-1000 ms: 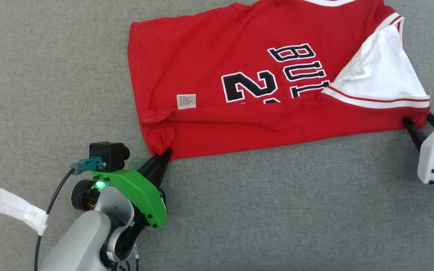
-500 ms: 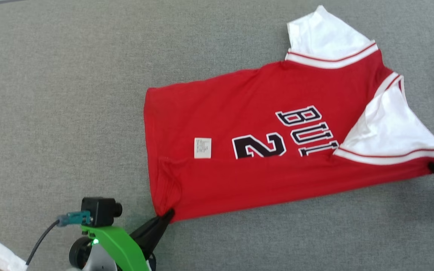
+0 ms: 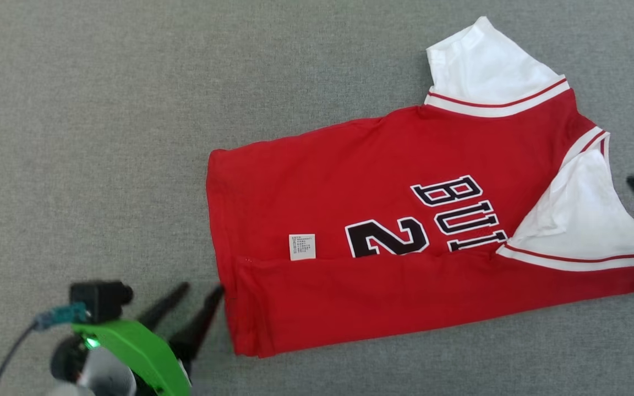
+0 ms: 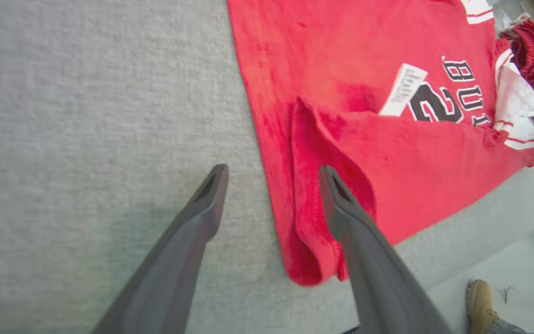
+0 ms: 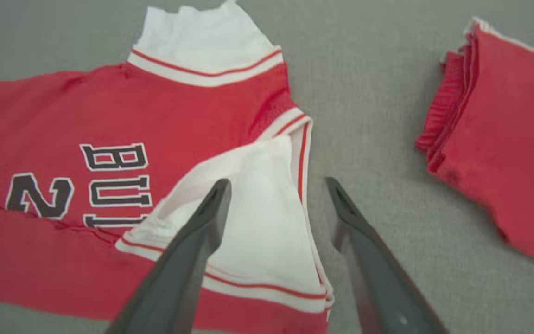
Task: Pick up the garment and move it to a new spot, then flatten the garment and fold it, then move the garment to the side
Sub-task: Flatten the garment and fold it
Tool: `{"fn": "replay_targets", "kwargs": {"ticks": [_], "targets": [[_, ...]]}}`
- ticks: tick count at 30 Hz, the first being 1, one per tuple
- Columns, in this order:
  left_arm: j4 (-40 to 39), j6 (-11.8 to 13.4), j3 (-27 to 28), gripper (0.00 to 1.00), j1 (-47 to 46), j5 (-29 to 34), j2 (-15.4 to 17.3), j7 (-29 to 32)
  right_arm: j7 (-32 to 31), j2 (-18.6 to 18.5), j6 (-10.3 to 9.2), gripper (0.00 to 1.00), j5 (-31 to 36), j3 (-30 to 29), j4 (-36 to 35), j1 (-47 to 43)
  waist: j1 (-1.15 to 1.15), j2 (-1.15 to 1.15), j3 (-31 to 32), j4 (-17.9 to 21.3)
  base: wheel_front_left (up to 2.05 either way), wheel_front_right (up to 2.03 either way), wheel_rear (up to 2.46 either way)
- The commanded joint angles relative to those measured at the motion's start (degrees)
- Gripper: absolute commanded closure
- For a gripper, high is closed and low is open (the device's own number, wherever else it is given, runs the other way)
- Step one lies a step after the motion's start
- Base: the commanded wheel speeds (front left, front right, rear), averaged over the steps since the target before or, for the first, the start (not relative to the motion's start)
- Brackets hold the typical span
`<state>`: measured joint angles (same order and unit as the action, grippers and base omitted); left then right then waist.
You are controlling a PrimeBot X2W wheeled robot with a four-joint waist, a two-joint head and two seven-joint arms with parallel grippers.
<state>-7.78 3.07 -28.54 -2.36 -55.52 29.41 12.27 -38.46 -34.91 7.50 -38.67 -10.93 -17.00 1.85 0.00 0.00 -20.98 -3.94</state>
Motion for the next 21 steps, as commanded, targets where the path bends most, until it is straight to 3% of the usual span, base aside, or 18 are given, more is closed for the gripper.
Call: {"fn": "replay_targets", "kwargs": {"ticks": [1, 5, 10, 14, 21], "targets": [[-0.1, 1.0, 1.2, 0.00, -4.2, 2.2, 1.3, -0.1, -1.3, -0.9, -0.03, 0.00, 0.4, 0.3, -1.6, 4.3, 0.00, 0.00, -4.2, -0.4, 0.00, 0.00, 0.00], [2.3, 0.9, 1.2, 0.00, -17.7, 4.2, -1.2, 3.1, -6.9, -2.4, -0.04, 0.00, 5.4, 5.7, 0.0, 23.2, 0.00, 0.00, -12.0, -3.8, 0.00, 0.00, 0.00], [11.5, -0.4, -2.7, 0.00, -30.3, 7.4, -7.1, 5.1, -8.4, -0.9, -0.03, 0.00, 12.9, 14.1, 11.8, 40.1, 0.00, 0.00, -16.9, -8.4, 0.00, 0.00, 0.00], [18.5, -2.3, -4.8, 0.00, -34.2, 7.5, -10.9, 4.8, -6.9, 1.1, -0.05, 0.00, 16.7, 19.5, 22.2, 47.6, 0.00, 0.00, -17.6, -10.5, 0.00, 0.00, 0.00], [25.6, -5.2, -7.2, 0.00, -36.9, 8.3, -14.0, 3.9, -2.8, 2.8, -0.05, 0.00, 20.4, 23.6, 34.4, 54.0, 0.00, 0.00, -18.3, -11.8, 0.00, 0.00, 0.00]]}}
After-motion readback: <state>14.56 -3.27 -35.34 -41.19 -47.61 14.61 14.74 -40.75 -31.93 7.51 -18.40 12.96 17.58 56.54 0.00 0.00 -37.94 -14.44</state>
